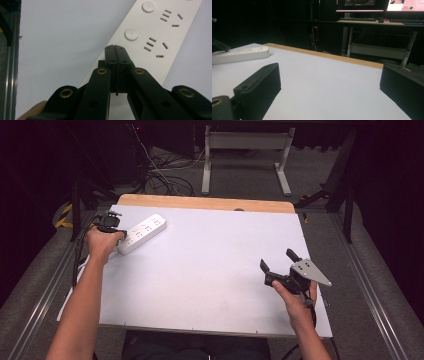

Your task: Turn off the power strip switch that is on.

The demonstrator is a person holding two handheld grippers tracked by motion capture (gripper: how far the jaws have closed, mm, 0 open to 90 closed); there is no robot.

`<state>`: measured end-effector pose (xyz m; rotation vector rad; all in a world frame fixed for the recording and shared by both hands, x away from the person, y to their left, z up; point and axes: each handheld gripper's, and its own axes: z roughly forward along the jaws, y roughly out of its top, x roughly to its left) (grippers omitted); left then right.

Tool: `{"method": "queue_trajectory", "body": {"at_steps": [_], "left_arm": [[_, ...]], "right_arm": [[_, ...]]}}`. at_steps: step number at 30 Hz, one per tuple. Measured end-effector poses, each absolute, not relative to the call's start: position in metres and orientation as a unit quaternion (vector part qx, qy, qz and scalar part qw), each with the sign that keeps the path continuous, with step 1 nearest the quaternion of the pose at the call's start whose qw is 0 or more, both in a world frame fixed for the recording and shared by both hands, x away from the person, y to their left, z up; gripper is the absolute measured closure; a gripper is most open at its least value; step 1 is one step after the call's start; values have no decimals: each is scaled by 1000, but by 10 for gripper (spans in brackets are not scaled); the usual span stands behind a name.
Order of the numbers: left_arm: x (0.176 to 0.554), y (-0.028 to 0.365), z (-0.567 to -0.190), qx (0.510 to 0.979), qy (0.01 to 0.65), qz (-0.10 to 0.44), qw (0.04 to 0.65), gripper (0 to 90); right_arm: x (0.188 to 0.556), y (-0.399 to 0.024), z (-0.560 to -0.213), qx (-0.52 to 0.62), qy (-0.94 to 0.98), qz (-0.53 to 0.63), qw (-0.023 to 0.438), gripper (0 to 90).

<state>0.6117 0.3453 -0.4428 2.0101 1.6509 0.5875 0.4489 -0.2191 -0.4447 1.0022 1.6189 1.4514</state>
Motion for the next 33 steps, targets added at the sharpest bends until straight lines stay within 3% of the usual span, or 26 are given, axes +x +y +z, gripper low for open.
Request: {"method": "queue_trajectory", "body": {"at_steps": [33], "left_arm": [[613, 345, -445, 735, 596, 209, 247, 900]], "right_arm": [[447, -220, -444, 389, 629, 567, 363, 37]]}}
